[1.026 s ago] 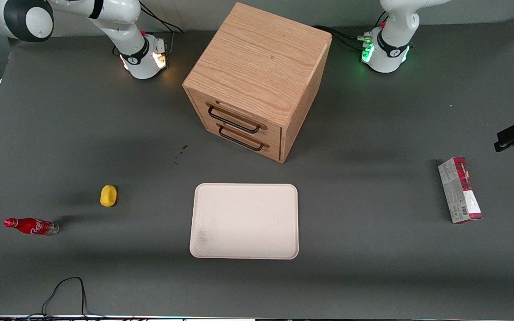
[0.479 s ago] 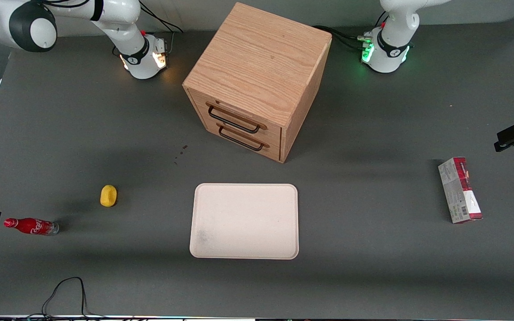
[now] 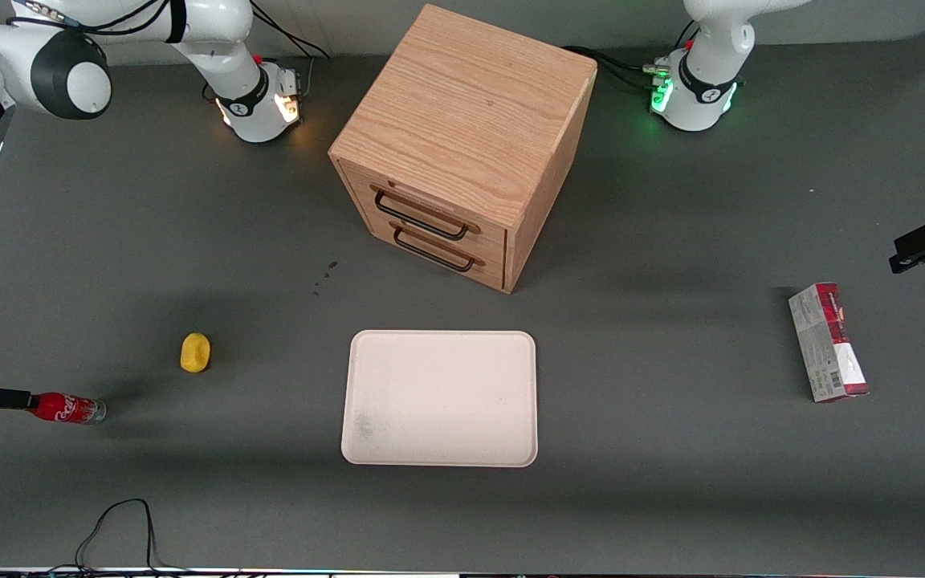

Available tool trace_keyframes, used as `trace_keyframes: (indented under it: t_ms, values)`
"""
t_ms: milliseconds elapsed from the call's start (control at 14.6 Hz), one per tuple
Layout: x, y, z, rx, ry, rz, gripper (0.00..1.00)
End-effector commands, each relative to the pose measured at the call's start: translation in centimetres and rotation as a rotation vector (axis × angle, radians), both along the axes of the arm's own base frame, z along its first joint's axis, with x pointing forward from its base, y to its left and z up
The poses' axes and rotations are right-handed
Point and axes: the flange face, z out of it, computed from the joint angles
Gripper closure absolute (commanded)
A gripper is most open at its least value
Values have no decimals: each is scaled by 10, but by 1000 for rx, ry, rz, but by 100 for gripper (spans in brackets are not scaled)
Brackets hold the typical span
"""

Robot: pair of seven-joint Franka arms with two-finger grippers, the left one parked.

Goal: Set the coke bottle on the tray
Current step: 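Move the right gripper over the red Coca-Cola bottle and lower it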

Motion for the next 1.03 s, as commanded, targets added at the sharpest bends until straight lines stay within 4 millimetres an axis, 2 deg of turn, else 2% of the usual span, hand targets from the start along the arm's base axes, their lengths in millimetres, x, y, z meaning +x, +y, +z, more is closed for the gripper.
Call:
trace_keyframes:
  t_ms: [0, 616, 684, 753, 889, 958]
  values:
    - [0, -6, -9, -18, 10, 28, 0]
    - [-6, -7, -22, -20, 44, 35, 0]
    - [-6, -7, -22, -20, 44, 35, 2]
    - [-5, -4, -22, -21, 41, 38, 10]
    - [-2, -4, -19, -30, 17, 41, 15]
    - [-1, -5, -19, -33, 9, 43, 22]
